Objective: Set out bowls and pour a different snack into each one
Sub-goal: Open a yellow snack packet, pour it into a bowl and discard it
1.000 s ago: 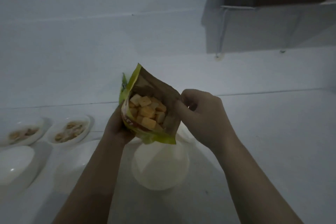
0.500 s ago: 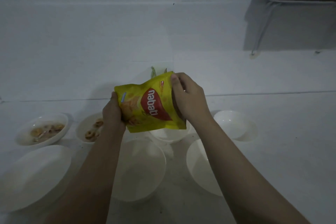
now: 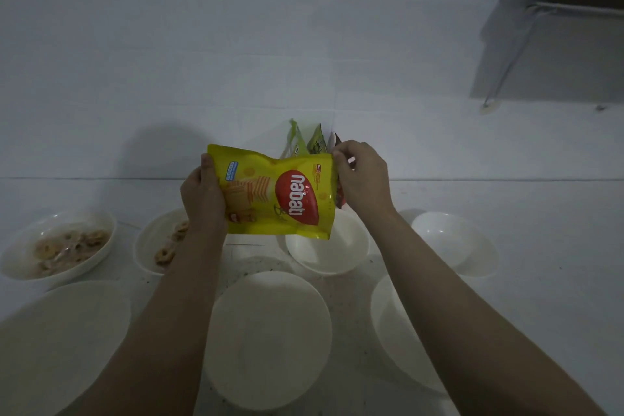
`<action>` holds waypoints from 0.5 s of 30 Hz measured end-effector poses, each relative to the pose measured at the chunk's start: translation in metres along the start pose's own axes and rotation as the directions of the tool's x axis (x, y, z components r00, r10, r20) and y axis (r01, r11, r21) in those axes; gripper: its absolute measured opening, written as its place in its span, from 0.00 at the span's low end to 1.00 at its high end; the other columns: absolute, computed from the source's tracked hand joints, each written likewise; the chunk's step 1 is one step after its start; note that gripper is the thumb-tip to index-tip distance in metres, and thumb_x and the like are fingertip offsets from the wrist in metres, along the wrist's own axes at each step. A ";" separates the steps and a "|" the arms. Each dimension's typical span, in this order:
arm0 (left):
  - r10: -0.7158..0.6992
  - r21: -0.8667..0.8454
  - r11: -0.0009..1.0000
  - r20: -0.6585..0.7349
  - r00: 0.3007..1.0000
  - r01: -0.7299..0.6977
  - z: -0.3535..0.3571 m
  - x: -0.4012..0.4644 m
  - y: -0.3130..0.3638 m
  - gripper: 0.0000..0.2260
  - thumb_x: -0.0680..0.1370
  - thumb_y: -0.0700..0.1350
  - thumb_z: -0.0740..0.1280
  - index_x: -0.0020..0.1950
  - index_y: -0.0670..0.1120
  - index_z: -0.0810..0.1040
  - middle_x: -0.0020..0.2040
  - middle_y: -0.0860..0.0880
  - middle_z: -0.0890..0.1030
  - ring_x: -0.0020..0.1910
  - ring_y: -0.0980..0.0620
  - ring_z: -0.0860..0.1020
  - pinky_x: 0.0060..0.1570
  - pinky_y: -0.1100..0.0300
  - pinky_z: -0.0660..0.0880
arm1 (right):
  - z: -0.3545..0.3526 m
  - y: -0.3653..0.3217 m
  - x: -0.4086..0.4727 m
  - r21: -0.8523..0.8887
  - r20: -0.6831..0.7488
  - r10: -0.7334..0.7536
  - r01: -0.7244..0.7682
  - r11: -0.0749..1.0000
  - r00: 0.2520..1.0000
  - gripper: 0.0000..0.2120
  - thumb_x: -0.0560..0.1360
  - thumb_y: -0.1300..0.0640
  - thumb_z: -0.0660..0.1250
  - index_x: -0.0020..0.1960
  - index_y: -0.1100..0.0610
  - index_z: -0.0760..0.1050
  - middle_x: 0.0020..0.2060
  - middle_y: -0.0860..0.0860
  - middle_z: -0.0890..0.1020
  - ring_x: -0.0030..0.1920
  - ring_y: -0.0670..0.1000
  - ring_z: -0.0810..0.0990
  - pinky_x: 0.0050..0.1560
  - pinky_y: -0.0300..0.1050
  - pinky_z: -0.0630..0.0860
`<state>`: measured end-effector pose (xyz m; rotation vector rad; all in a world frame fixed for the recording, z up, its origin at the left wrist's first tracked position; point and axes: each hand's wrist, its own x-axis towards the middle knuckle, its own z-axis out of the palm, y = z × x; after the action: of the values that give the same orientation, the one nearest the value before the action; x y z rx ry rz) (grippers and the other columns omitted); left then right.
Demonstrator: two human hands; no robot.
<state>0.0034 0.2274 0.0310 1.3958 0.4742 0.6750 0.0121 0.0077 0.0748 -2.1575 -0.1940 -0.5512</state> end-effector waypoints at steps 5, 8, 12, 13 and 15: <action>0.081 0.072 0.994 -0.002 0.997 -0.080 0.003 0.004 -0.002 0.20 0.83 0.54 0.59 0.35 0.45 0.71 0.32 0.51 0.73 0.29 0.58 0.69 0.27 0.69 0.67 | 0.008 0.020 0.004 -0.126 -0.005 -0.030 0.029 0.992 1.000 0.08 0.79 0.59 0.64 0.50 0.59 0.82 0.43 0.55 0.80 0.46 0.53 0.75 0.40 0.40 0.60; 0.130 0.113 0.985 0.000 0.992 -0.129 0.003 0.003 -0.002 0.20 0.82 0.54 0.59 0.33 0.47 0.69 0.31 0.51 0.72 0.30 0.58 0.69 0.26 0.71 0.66 | 0.009 0.024 0.000 -0.117 -0.018 -0.052 0.050 0.992 0.998 0.07 0.78 0.61 0.66 0.48 0.60 0.83 0.42 0.54 0.80 0.44 0.51 0.74 0.38 0.37 0.60; 0.150 0.127 0.980 0.011 0.989 -0.150 -0.001 0.002 -0.002 0.21 0.82 0.54 0.59 0.32 0.46 0.69 0.30 0.51 0.71 0.29 0.57 0.69 0.26 0.70 0.66 | 0.010 0.027 -0.005 -0.131 -0.009 -0.072 0.070 0.989 0.997 0.07 0.78 0.61 0.66 0.48 0.59 0.83 0.41 0.52 0.79 0.43 0.50 0.73 0.39 0.37 0.60; 0.152 0.129 0.980 0.010 0.988 -0.153 -0.002 0.002 -0.002 0.21 0.83 0.54 0.59 0.32 0.46 0.69 0.30 0.51 0.72 0.29 0.58 0.69 0.26 0.70 0.66 | 0.011 0.027 -0.006 -0.137 -0.013 -0.084 0.081 0.987 0.996 0.07 0.78 0.61 0.66 0.49 0.60 0.84 0.40 0.51 0.78 0.43 0.50 0.73 0.40 0.38 0.61; 0.155 0.127 0.980 0.013 0.988 -0.155 -0.002 0.002 -0.002 0.21 0.82 0.54 0.59 0.32 0.47 0.69 0.30 0.51 0.71 0.29 0.58 0.69 0.28 0.67 0.67 | 0.012 0.025 -0.008 -0.142 -0.014 -0.099 0.096 0.985 0.995 0.08 0.78 0.62 0.65 0.50 0.60 0.84 0.40 0.50 0.76 0.44 0.53 0.74 0.42 0.41 0.63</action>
<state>0.0037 0.2307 0.0292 1.5660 0.4147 0.7798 0.0172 0.0023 0.0471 -2.2879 -0.2566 -0.6611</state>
